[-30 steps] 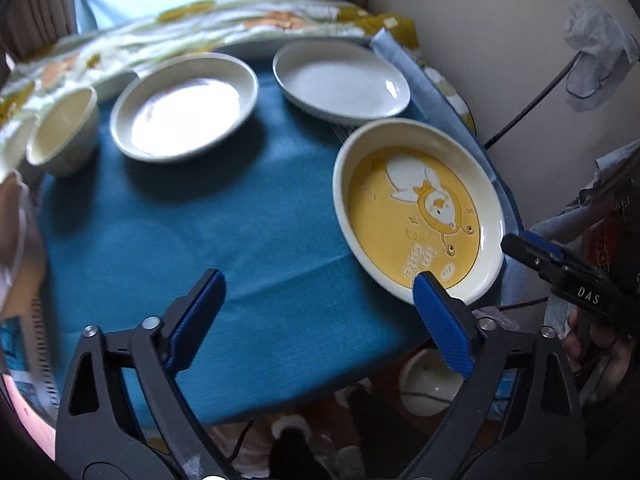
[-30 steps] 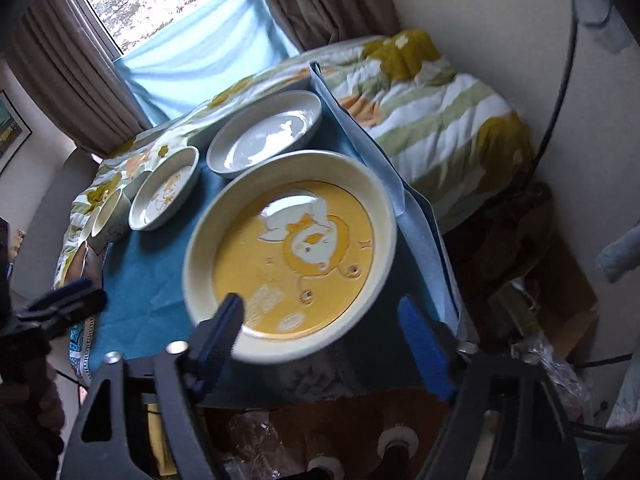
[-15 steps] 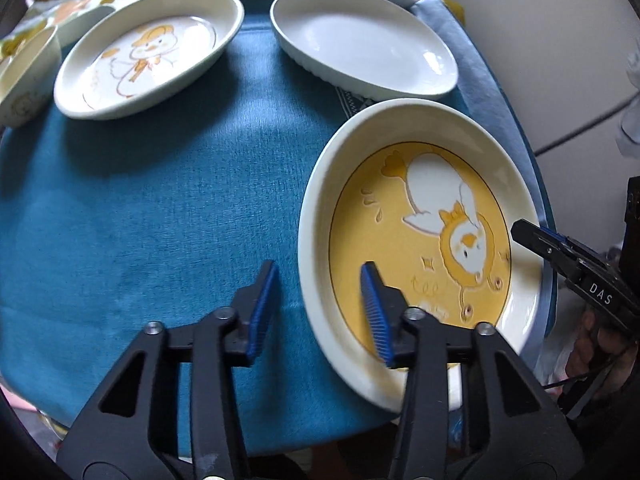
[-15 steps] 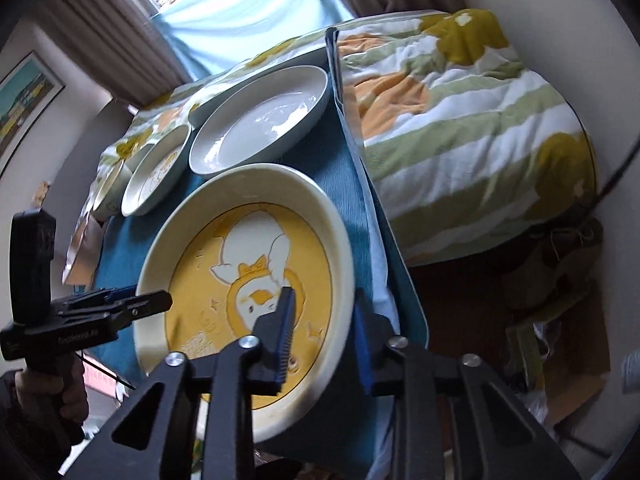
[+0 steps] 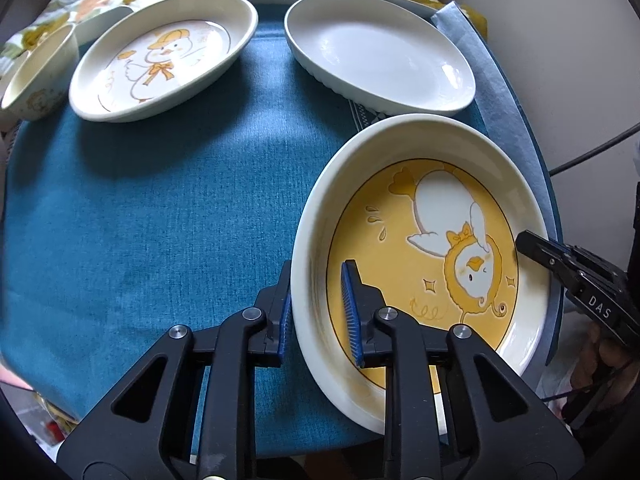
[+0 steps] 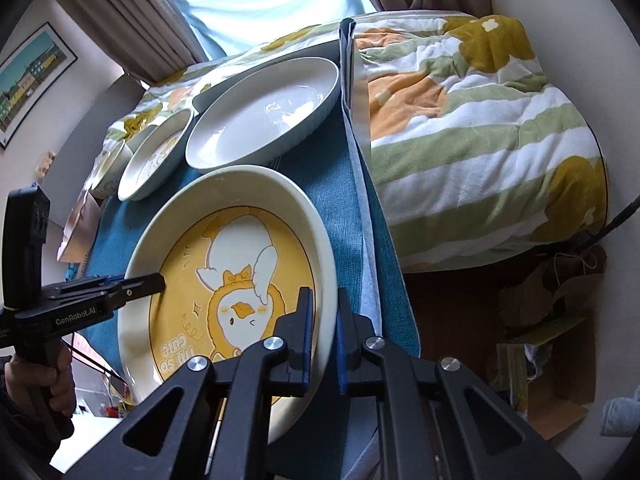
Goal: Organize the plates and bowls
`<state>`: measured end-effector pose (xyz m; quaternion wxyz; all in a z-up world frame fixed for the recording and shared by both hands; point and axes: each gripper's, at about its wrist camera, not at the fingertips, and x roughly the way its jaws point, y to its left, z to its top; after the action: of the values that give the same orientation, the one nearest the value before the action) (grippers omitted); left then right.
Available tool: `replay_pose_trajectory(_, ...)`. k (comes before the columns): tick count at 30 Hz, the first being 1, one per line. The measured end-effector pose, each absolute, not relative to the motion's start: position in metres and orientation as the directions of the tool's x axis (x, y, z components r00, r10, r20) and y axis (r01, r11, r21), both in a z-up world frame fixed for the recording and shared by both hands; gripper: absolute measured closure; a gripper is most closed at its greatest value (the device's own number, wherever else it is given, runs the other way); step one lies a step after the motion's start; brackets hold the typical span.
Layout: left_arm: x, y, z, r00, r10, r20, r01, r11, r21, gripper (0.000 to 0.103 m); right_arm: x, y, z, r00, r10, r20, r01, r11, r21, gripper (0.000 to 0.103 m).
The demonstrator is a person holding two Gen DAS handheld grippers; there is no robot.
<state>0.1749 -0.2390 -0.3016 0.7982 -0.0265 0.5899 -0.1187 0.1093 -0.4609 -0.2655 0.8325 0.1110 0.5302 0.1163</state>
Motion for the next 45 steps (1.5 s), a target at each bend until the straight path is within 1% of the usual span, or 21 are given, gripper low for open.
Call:
replay_pose_trajectory(7,0.177,-0.232,-0.288,0.304,-0.193,-0.933,0.137,0.978,-0.157,0.083,0.117,-0.456,-0.260,0.388,0.305,-0.870,-0.079,0.951,0.298,0.093)
replay_pose_trajectory(13,0.173,-0.202,-0.273,0.315,-0.192,-0.929,0.094,0.981,-0.171,0.083,0.128,-0.435,-0.244,0.381,0.306,-0.873,-0.119,0.952,0.282,0.093)
replay_pose_trajectory(18,0.169,-0.157,-0.254,0.344,-0.187,-0.920,0.067,0.982,-0.174,0.083,0.134,-0.397,-0.226,0.385,0.307,-0.870,-0.149,0.951,0.270,0.093)
replay_pose_trajectory(25,0.168,-0.070,-0.232,0.370,-0.150,-0.917,0.036,0.989,-0.147,0.083,0.144,-0.311,-0.209,0.369,0.343,-0.864,-0.206,0.936,0.284,0.093)
replay_pose_trajectory(31,0.173,0.010,-0.246,0.344,-0.130,-0.930,0.006,0.991,-0.137,0.083,0.153,-0.239,-0.223,0.330,0.379,-0.865,-0.211,0.922,0.323,0.093)
replay_pose_trajectory(35,0.176,0.041,-0.265,0.321,-0.135,-0.937,0.010,0.990,-0.139,0.083,0.156,-0.204,-0.238,0.308,0.377,-0.873,-0.202,0.923,0.327,0.093)
replay_pose_trajectory(45,0.184,0.061,-0.294,0.302,-0.151,-0.941,0.052,0.989,-0.141,0.083,0.161,-0.180,-0.262,0.292,0.324,-0.900,-0.166,0.944,0.286,0.093)
